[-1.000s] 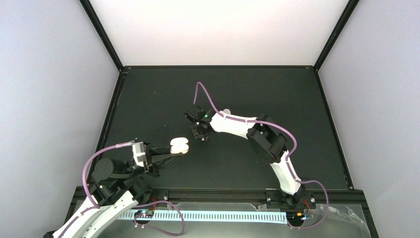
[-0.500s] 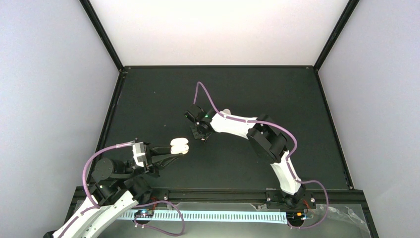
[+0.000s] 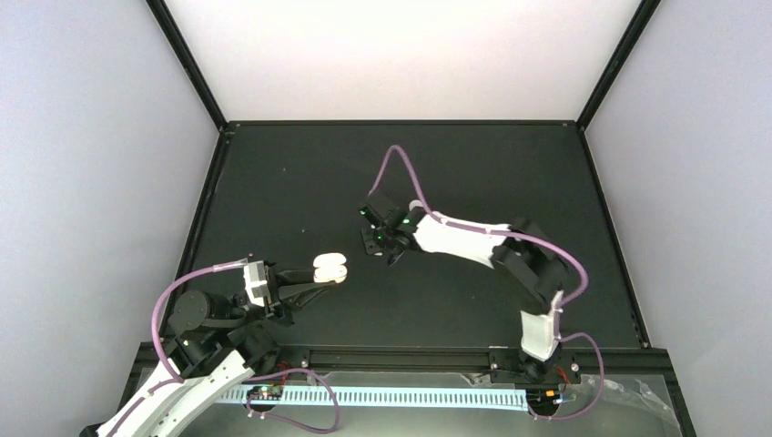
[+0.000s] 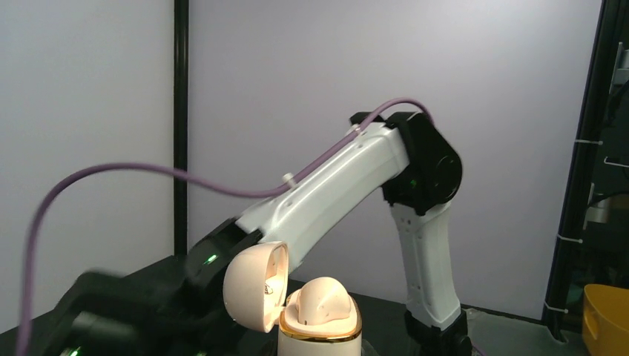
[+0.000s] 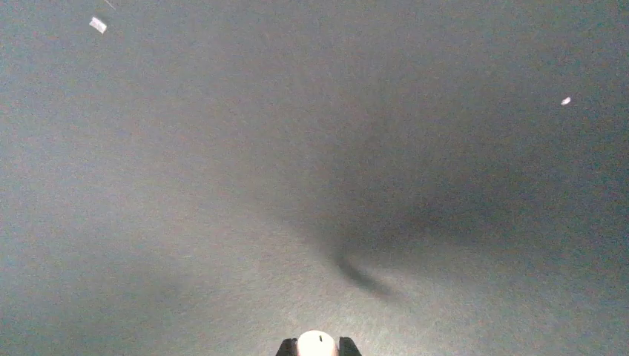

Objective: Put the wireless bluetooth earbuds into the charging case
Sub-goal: Pick up the earbud from the center of the board, then place the earbud in the charging case.

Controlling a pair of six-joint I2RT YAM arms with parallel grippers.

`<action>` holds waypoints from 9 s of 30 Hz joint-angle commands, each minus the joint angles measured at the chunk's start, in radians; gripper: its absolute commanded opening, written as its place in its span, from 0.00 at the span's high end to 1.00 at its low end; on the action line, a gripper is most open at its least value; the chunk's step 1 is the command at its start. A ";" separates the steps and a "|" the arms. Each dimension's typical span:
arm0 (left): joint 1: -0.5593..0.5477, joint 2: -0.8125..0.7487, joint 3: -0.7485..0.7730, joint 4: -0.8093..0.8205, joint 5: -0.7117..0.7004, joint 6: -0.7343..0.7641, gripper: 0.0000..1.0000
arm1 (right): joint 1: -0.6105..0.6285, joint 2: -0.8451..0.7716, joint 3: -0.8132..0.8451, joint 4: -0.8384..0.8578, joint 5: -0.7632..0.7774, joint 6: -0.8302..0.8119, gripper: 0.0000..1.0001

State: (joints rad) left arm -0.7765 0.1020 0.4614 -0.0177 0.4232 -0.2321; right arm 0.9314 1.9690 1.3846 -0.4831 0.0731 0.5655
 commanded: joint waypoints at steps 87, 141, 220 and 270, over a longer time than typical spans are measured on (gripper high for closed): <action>-0.133 0.714 0.218 0.845 -0.061 0.054 0.98 | -0.014 -0.969 -0.574 1.414 -0.444 0.509 0.99; -0.156 0.683 0.218 0.858 -0.066 0.038 0.99 | -0.012 -0.970 -0.619 1.352 -0.391 0.487 0.99; -0.201 0.725 0.209 0.811 -0.198 0.155 0.98 | -0.011 -1.020 -0.585 1.357 -0.332 0.434 0.92; -0.221 0.712 0.227 0.832 -0.238 0.137 0.98 | -0.011 -1.036 -0.642 1.286 -0.310 0.426 0.92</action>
State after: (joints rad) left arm -0.9901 0.8246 0.6357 0.7643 0.2028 -0.0967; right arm 0.9188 0.9527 0.7567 0.8024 -0.2485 1.0012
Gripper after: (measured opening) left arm 0.199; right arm 0.081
